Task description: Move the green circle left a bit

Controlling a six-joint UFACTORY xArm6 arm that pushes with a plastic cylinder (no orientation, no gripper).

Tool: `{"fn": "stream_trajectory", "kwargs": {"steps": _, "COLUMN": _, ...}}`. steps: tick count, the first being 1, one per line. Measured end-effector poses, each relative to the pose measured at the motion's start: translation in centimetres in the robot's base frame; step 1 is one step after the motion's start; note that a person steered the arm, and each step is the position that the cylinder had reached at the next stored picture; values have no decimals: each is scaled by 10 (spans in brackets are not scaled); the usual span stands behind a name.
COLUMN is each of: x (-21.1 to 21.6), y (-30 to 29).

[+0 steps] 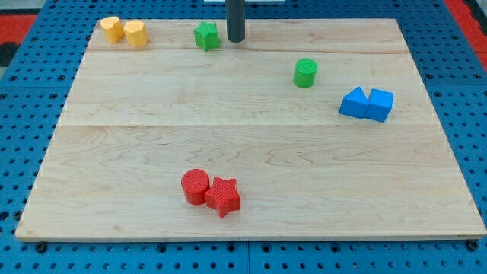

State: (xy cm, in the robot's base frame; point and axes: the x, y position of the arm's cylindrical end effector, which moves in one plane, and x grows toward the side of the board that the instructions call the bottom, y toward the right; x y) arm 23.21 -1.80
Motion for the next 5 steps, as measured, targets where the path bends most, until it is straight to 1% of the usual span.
{"fn": "stream_trajectory", "kwargs": {"steps": 1, "x": -3, "y": -46}}
{"fn": "stream_trajectory", "kwargs": {"steps": 2, "x": -3, "y": -104}}
{"fn": "stream_trajectory", "kwargs": {"steps": 3, "x": -6, "y": -140}}
{"fn": "stream_trajectory", "kwargs": {"steps": 4, "x": -13, "y": -68}}
{"fn": "stream_trajectory", "kwargs": {"steps": 5, "x": -17, "y": 46}}
